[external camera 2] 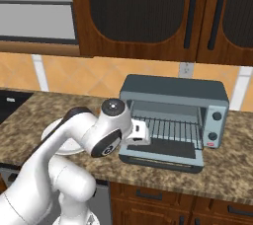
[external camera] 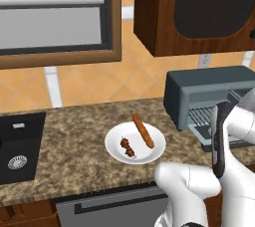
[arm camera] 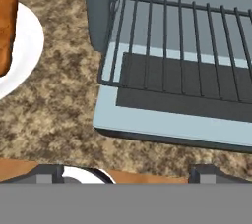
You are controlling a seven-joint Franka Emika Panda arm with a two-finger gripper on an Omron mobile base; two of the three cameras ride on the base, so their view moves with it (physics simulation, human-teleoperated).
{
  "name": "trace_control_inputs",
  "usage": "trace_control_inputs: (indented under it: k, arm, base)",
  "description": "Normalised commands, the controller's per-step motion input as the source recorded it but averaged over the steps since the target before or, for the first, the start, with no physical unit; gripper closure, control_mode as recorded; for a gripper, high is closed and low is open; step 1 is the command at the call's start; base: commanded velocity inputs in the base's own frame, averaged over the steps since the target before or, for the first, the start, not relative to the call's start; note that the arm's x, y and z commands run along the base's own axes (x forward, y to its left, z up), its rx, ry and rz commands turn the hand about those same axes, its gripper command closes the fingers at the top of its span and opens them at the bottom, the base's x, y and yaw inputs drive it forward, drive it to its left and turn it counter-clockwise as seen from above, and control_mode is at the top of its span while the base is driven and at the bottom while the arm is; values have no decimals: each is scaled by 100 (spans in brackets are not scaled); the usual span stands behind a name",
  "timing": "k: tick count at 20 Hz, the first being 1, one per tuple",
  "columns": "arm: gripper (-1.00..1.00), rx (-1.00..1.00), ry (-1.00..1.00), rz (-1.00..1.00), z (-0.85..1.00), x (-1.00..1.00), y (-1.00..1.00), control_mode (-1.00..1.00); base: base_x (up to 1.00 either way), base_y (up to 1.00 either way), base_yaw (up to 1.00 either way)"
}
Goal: Pick up the kebab skewer and baguette bread, and place them inside the toaster oven. Close the toaster oven door and start by setting the timer.
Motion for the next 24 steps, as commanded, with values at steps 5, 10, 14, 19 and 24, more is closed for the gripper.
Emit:
trace_control_inputs:
  k: [5, 10, 14, 19, 24]
  arm:
    - [-100, 0, 0, 0, 9, 21, 100, -100]
    - [-100, 0, 0, 0, 3, 37, 100, -100]
    - [-100, 2, 4, 0, 0, 78, 99, -100]
    - [-100, 1, 14, 0, -18, 69, 89, -100]
    - [-100, 0, 19, 2, -39, 64, 20, -100]
  base:
    - [0, 0, 0]
    - [0, 0, 0]
    - [0, 0, 0]
    - [0, 0, 0]
    - [0, 0, 0]
